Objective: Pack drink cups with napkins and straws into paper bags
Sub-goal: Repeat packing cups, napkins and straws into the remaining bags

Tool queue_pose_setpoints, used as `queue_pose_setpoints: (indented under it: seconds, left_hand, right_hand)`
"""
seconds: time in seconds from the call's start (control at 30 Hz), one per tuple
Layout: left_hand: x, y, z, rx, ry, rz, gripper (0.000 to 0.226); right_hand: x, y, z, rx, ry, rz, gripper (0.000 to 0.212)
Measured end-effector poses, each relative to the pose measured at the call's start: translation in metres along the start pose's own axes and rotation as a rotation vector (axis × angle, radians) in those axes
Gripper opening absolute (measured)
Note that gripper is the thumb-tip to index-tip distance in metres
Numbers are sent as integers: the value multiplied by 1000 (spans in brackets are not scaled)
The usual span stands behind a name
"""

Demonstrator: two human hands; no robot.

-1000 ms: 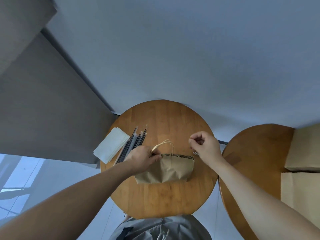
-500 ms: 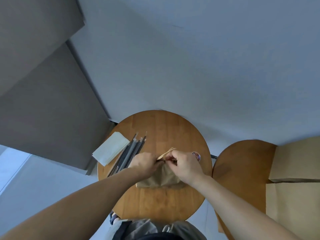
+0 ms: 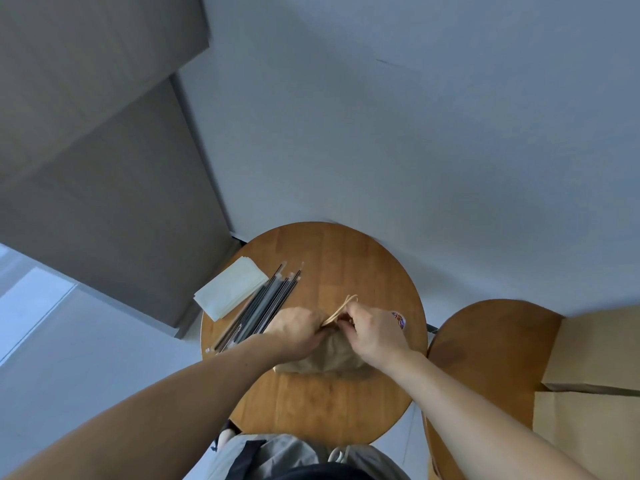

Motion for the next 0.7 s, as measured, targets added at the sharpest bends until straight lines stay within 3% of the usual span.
queue_pose_setpoints:
  seconds: [0.2, 0.47, 0.7]
  left_hand:
    - [1, 3, 2, 10, 8, 31, 40]
    - [7, 1, 2, 24, -11, 53, 23]
    - [8, 1, 7, 16, 9, 44, 35]
  right_hand:
    - [-4, 8, 3, -8, -72, -144, 17]
    - [1, 4, 9, -29, -128, -262, 21]
    - [4, 4, 15, 8, -120, -279, 27]
Point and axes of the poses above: each hand's wrist, its own y-axis towards the middle knuckle, its own x-axis out of the palm, z = x × y, the point moved 2 cm from there along y, towards the middle knuckle, and after that the axes turned 5 degrees about -y, right-handed, at the moved point
